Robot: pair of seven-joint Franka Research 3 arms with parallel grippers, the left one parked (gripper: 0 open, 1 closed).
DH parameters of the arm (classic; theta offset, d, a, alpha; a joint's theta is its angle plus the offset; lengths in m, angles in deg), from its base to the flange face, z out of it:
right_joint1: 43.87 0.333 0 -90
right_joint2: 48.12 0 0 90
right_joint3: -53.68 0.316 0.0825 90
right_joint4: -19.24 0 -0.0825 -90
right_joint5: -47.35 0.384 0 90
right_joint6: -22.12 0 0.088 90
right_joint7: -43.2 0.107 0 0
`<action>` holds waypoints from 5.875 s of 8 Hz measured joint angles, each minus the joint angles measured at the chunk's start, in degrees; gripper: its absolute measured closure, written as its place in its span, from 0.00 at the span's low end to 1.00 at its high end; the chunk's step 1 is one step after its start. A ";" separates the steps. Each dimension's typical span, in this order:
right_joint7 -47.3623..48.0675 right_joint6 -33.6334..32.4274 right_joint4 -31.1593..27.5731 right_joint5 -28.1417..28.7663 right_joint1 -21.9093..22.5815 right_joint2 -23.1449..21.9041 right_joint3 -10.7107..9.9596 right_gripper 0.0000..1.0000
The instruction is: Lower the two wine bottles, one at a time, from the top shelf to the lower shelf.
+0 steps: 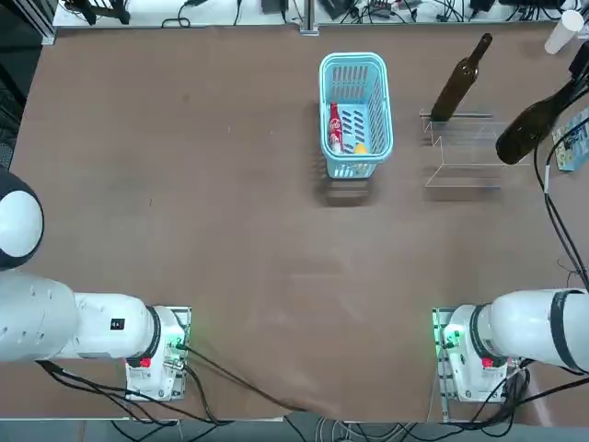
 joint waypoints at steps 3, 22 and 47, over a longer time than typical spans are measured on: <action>0.00 0.42 0.00 -0.01 0.00 0.00 0.23 0.36; -9.61 1.19 13.59 -0.02 0.29 10.65 1.49 0.61; -28.45 7.35 27.68 5.25 1.00 35.53 -0.41 0.13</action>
